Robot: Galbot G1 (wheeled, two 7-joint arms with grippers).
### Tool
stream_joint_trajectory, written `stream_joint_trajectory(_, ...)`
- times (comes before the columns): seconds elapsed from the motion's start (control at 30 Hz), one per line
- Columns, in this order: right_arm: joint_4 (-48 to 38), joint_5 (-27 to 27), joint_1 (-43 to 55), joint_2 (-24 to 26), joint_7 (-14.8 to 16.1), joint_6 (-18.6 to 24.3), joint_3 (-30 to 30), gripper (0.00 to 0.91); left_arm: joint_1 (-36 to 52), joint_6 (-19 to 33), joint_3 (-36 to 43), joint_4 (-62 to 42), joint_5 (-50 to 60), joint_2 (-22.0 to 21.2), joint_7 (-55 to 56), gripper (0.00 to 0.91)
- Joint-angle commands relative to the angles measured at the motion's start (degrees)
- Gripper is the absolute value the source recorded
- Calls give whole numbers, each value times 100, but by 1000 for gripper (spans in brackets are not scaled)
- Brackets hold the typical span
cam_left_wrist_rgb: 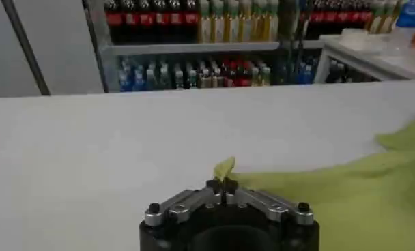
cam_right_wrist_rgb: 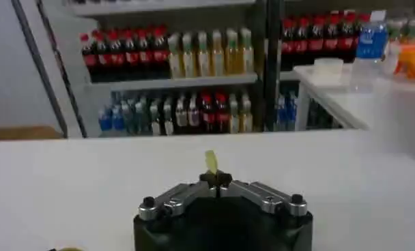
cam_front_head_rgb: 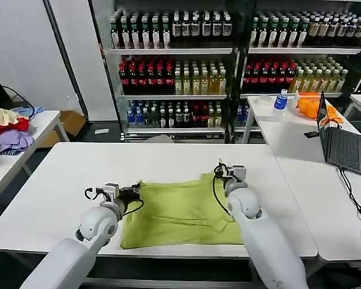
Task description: Fold and organize the clothes.
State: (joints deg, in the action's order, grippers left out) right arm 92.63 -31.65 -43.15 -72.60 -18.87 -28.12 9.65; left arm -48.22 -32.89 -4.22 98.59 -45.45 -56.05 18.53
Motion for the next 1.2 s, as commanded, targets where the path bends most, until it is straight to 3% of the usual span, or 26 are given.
stream_joint_trajectory(0.03, 1597, -28, -1019, 469, -13, -11, 320, 0, -499, -10, -258, 824, -54, 298, -62, 20)
stream_joint_trajectory(0.63, 2977, -55, -3003, 673, -386, -497, 880, 0, -1764, -21, -558, 1625, 238, 823, -244, 20)
stream_joint_trajectory(0.87, 2865, 25, -3213, 608, -548, -500, 999, 0, -1859, -17, -508, 1468, 460, 769, -325, 20)
stream_joint_trajectory(1.2, 2411, 145, -2929, 395, -551, -499, 807, 0, -1906, 5, -434, 1352, 827, 514, -314, 20)
